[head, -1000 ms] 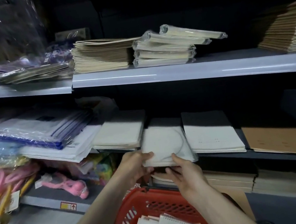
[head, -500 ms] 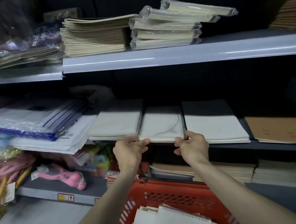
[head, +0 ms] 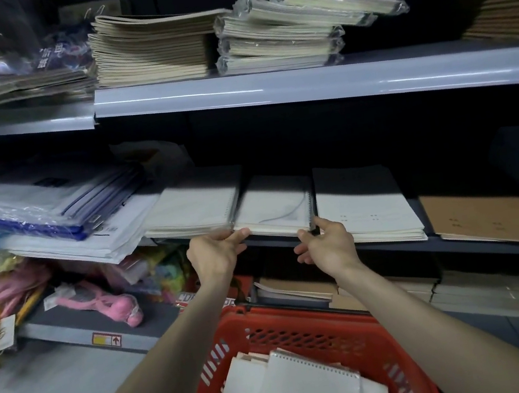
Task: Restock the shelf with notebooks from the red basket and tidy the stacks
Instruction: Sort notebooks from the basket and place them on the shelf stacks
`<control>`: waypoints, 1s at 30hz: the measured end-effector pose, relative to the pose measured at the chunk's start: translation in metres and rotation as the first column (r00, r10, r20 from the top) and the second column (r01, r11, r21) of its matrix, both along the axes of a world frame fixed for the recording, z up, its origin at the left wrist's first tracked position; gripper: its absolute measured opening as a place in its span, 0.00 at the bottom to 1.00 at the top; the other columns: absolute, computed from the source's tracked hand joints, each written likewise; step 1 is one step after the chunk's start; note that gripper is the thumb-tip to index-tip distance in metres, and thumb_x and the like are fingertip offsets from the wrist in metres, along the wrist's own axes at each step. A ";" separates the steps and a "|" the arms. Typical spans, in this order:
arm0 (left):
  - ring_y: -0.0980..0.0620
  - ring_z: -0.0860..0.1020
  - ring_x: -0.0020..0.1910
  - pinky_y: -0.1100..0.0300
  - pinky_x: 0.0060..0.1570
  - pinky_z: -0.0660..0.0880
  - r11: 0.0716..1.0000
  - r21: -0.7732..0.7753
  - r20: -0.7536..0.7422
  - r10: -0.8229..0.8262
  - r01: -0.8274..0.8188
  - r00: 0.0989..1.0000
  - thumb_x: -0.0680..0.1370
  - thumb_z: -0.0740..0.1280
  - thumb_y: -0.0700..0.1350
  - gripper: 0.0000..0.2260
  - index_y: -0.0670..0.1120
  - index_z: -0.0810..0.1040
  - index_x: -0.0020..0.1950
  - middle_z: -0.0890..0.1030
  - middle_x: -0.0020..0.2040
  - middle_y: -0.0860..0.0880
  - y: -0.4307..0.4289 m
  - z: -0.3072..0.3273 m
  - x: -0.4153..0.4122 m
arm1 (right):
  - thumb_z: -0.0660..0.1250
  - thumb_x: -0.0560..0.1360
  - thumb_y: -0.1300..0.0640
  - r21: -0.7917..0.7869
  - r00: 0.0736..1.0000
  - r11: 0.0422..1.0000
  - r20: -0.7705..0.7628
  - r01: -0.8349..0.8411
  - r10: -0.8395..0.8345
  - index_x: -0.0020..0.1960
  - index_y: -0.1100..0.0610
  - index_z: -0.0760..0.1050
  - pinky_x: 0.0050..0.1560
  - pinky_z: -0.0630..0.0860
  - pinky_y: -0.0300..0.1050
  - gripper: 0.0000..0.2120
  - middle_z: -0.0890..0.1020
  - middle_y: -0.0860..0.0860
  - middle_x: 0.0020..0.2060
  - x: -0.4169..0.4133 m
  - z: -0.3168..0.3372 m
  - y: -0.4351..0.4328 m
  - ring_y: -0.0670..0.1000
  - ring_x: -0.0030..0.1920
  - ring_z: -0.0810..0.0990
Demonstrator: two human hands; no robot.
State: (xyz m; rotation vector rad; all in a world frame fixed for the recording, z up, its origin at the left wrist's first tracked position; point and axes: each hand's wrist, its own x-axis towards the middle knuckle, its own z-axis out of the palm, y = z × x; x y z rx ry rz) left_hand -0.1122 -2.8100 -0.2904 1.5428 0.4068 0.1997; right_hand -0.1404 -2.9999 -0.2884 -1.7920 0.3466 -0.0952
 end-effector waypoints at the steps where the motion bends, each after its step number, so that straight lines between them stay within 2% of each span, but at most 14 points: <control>1: 0.48 0.88 0.37 0.55 0.54 0.83 1.000 0.003 -0.002 0.003 -0.003 1.000 0.67 0.84 0.42 0.14 0.39 0.86 0.47 0.87 0.45 0.43 0.001 0.000 -0.001 | 0.67 0.83 0.54 -0.005 1.000 1.000 0.023 0.011 -0.011 0.81 0.55 0.63 0.50 0.85 0.46 0.29 0.88 0.52 0.40 -0.001 -0.002 -0.001 0.54 0.41 0.88; 4: 0.51 0.88 0.37 0.60 0.54 0.81 0.998 0.057 -0.016 -0.036 0.037 0.999 0.71 0.82 0.46 0.16 0.41 0.86 0.55 0.88 0.45 0.46 0.004 -0.002 -0.008 | 0.66 0.83 0.52 -0.038 0.995 0.999 0.094 0.039 -0.035 0.81 0.55 0.63 0.60 0.82 0.54 0.29 0.88 0.49 0.38 -0.010 -0.010 -0.004 0.49 0.40 0.87; 6: 0.51 0.88 0.37 0.55 0.54 0.82 0.994 0.089 -0.021 -0.065 0.067 0.998 0.74 0.79 0.48 0.15 0.43 0.85 0.57 0.88 0.41 0.47 0.008 -0.007 -0.013 | 0.66 0.82 0.52 -0.045 0.989 0.998 0.138 0.052 -0.045 0.77 0.55 0.69 0.59 0.82 0.54 0.24 0.87 0.49 0.38 -0.018 -0.011 -0.007 0.48 0.41 0.87; 9: 0.47 0.88 0.38 0.52 0.43 0.85 0.975 0.177 -0.008 -0.135 0.134 0.991 0.79 0.73 0.44 0.07 0.42 0.86 0.53 0.88 0.43 0.45 0.013 -0.021 -0.024 | 0.66 0.82 0.53 -0.069 0.983 0.996 0.178 0.052 -0.039 0.56 0.51 0.82 0.52 0.84 0.52 0.07 0.87 0.49 0.37 -0.031 -0.017 -0.014 0.48 0.37 0.86; 11: 0.47 0.86 0.38 0.53 0.39 0.84 0.929 0.287 -0.075 -0.222 0.235 0.972 0.80 0.70 0.40 0.06 0.43 0.87 0.50 0.88 0.42 0.45 0.022 -0.043 -0.034 | 0.66 0.80 0.50 -0.124 0.986 0.991 0.161 0.050 -0.030 0.46 0.48 0.83 0.50 0.84 0.51 0.08 0.87 0.46 0.36 -0.043 -0.031 -0.020 0.47 0.38 0.86; 14: 0.44 0.85 0.41 0.50 0.44 0.84 0.796 0.412 -0.274 -0.356 0.444 0.893 0.78 0.69 0.36 0.09 0.45 0.88 0.46 0.88 0.43 0.46 0.040 -0.089 -0.051 | 0.65 0.78 0.49 -0.199 0.999 0.979 0.026 0.035 -0.030 0.44 0.50 0.83 0.51 0.80 0.48 0.10 0.87 0.46 0.37 -0.072 -0.075 -0.026 0.49 0.43 0.85; 16: 0.40 0.81 0.41 0.50 0.44 0.79 0.790 0.273 -0.465 -0.391 0.549 0.794 0.80 0.66 0.32 0.10 0.41 0.83 0.43 0.84 0.46 0.40 0.051 -0.125 -0.064 | 0.66 0.76 0.48 -0.215 0.975 0.977 -0.217 0.000 -0.048 0.43 0.56 0.83 0.52 0.79 0.49 0.13 0.87 0.51 0.40 -0.094 -0.127 -0.033 0.55 0.46 0.84; 18: 0.43 0.76 0.41 0.53 0.43 0.73 0.787 0.102 -0.630 -0.423 0.609 0.651 0.84 0.60 0.33 0.12 0.40 0.78 0.43 0.79 0.48 0.37 0.060 -0.156 -0.077 | 0.70 0.69 0.42 -0.137 0.877 0.990 -0.478 -0.023 -0.046 0.44 0.59 0.83 0.52 0.79 0.52 0.19 0.86 0.56 0.41 -0.116 -0.180 -0.039 0.59 0.45 0.83; 19: 0.44 0.75 0.41 0.54 0.42 0.71 0.785 0.051 -0.694 -0.416 0.617 0.587 0.85 0.58 0.35 0.13 0.39 0.78 0.43 0.78 0.48 0.38 0.064 -0.169 -0.085 | 0.71 0.68 0.41 -0.087 0.812 0.996 -0.583 -0.031 -0.026 0.44 0.60 0.81 0.48 0.79 0.53 0.21 0.83 0.57 0.39 -0.127 -0.204 -0.043 0.59 0.43 0.82; 21: 0.43 0.75 0.40 0.56 0.40 0.70 0.779 -0.060 -0.744 -0.452 0.624 0.493 0.85 0.59 0.37 0.12 0.39 0.79 0.46 0.78 0.47 0.40 0.073 -0.187 -0.100 | 0.71 0.76 0.45 -0.032 0.703 0.999 -0.711 -0.030 -0.001 0.44 0.62 0.77 0.44 0.74 0.50 0.19 0.79 0.56 0.37 -0.144 -0.230 -0.046 0.60 0.42 0.81; 23: 0.42 0.77 0.46 0.57 0.43 0.74 0.770 -0.107 -0.738 -0.486 0.629 0.469 0.83 0.64 0.38 0.08 0.41 0.82 0.50 0.81 0.51 0.41 0.079 -0.203 -0.109 | 0.69 0.79 0.48 0.023 0.672 0.997 -0.740 0.069 -0.029 0.48 0.62 0.76 0.44 0.74 0.49 0.16 0.78 0.55 0.38 -0.150 -0.242 -0.047 0.59 0.43 0.81; 25: 0.43 0.79 0.51 0.55 0.52 0.76 0.782 -0.166 -0.705 -0.521 0.601 0.482 0.82 0.66 0.39 0.06 0.42 0.84 0.52 0.82 0.55 0.41 0.075 -0.214 -0.117 | 0.70 0.77 0.48 0.087 0.675 0.984 -0.737 0.156 -0.042 0.56 0.62 0.76 0.43 0.73 0.48 0.17 0.80 0.56 0.41 -0.149 -0.248 -0.045 0.57 0.41 0.80; 28: 0.43 0.79 0.48 0.49 0.58 0.73 0.850 -0.240 -0.653 -0.499 0.469 0.570 0.82 0.64 0.36 0.06 0.39 0.81 0.49 0.82 0.50 0.40 0.058 -0.226 -0.115 | 0.72 0.75 0.47 0.156 0.664 0.963 -0.747 0.218 -0.029 0.64 0.58 0.75 0.48 0.75 0.49 0.22 0.82 0.55 0.57 -0.143 -0.252 -0.039 0.58 0.57 0.81; 30: 0.45 0.79 0.45 0.51 0.55 0.75 0.842 -0.190 -0.696 -0.478 0.505 0.535 0.80 0.67 0.35 0.03 0.39 0.81 0.50 0.81 0.48 0.40 0.048 -0.231 -0.113 | 0.75 0.70 0.44 0.158 0.674 0.966 -0.738 0.207 -0.024 0.65 0.56 0.76 0.56 0.79 0.54 0.29 0.82 0.53 0.61 -0.142 -0.272 -0.042 0.58 0.60 0.81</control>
